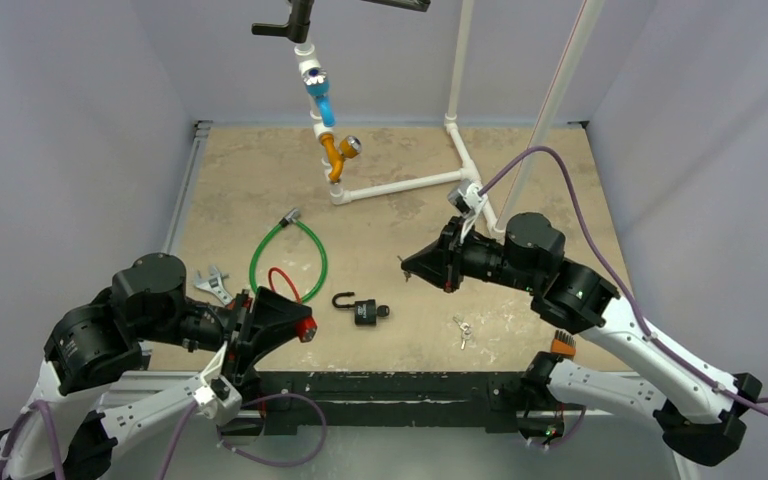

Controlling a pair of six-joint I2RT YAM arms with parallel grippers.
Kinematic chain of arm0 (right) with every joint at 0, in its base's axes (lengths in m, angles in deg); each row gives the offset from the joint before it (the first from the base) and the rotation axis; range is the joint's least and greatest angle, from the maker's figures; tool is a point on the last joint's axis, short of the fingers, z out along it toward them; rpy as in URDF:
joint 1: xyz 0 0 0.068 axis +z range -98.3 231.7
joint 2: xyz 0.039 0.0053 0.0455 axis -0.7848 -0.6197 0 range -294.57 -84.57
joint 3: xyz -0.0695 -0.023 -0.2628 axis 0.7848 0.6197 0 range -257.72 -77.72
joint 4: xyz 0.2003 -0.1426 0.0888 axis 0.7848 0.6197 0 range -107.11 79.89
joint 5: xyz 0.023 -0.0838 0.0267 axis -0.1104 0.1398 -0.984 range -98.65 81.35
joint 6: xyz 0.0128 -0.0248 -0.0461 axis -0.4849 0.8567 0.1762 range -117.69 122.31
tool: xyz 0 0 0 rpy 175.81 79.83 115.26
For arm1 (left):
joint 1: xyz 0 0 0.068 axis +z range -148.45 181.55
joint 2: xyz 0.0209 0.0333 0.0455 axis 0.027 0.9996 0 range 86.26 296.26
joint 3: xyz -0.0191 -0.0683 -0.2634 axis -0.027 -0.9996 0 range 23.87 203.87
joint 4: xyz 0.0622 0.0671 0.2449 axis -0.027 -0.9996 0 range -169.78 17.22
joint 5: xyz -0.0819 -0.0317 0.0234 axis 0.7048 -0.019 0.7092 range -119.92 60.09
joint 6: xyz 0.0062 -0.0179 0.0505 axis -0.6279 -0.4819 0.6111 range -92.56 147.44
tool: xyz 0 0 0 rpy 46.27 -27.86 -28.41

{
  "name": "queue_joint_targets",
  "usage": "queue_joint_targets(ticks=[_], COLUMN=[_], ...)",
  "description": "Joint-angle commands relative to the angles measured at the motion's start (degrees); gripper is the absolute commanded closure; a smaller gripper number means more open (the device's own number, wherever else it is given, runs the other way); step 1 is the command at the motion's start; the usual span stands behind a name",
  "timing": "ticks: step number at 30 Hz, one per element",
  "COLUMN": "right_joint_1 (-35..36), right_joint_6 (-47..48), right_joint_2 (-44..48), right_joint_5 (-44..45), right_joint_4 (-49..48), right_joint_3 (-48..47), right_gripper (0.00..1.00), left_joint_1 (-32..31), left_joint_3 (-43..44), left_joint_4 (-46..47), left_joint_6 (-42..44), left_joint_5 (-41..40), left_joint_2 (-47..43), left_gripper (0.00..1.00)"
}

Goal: Unlock with the key
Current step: Pick up the lock from the center of the board, then place the lock at the center of the board.

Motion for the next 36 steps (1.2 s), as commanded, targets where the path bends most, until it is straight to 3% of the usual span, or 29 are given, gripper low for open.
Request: queue_joint_targets(ticks=[1,13,19,22,25,28,36], right_joint_1=[0.0,0.0,-0.1,0.0,-0.1,0.0,-0.1], right_joint_6=[3.0,8.6,7.9,7.1,6.6,6.3,4.0], right_joint_2=[-1.8,-7.5,-6.8,-6.2,-6.1,-5.8,0.7], right_joint_5=[-5.0,-15.2,-18.7,-18.5,-19.3,-17.3,-10.4], right_joint_4=[-2.6,-0.1,-1.5,-2.2,-2.1,-0.5,1.6], right_joint_3=[-3.1,-9.4,-8.5,-6.8,-5.9,-5.8,1.6], right_gripper=[1.0,1.0,1.0,1.0,1.0,1.0,1.0], left_joint_1=[-0.3,-0.4,-0.4,-0.4,-0.4,-0.4,-0.9], left_joint_3=[2.8,1.1,-1.9,-5.4,-9.1,-10.7,-25.7], left_joint_4=[3.3,15.1,17.1,18.8,23.6,19.7,21.0], left_joint_6=[4.2,-5.5,-2.3,4.9,6.0,7.2,0.3], left_joint_5=[6.5,8.4,4.5,-1.5,-6.2,-7.6,-11.9], left_joint_2=[0.2,0.5,0.9,0.6,0.3,1.3,4.8], left_gripper=[1.0,1.0,1.0,1.0,1.0,1.0,1.0])
